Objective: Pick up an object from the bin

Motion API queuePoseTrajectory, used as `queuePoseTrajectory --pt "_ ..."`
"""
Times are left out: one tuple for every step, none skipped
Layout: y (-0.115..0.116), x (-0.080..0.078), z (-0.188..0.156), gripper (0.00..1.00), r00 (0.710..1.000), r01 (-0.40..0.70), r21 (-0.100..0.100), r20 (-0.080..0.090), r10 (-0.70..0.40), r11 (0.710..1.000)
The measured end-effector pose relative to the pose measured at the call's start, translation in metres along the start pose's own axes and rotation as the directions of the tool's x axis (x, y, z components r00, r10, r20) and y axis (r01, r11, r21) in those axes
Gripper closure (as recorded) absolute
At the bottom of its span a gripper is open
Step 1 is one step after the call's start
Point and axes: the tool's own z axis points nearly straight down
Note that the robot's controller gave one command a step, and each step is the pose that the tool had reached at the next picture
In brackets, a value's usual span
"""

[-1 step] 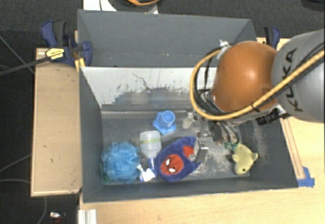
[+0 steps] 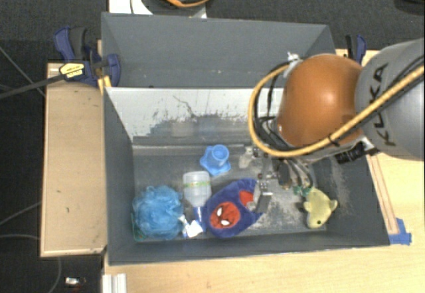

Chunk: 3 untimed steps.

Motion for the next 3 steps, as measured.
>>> queuePoseTrajectory --pt "0.004 0.003 0.057 0.0 0.988 0.155 0.0 0.003 -0.155 0.988" --pt "0.006 0.006 0.089 0.0 0.948 0.319 0.0 0.0 -0.319 0.948" --pt "0.022 0.003 0.083 0.0 0.78 0.626 0.001 0.005 -0.626 0.78"
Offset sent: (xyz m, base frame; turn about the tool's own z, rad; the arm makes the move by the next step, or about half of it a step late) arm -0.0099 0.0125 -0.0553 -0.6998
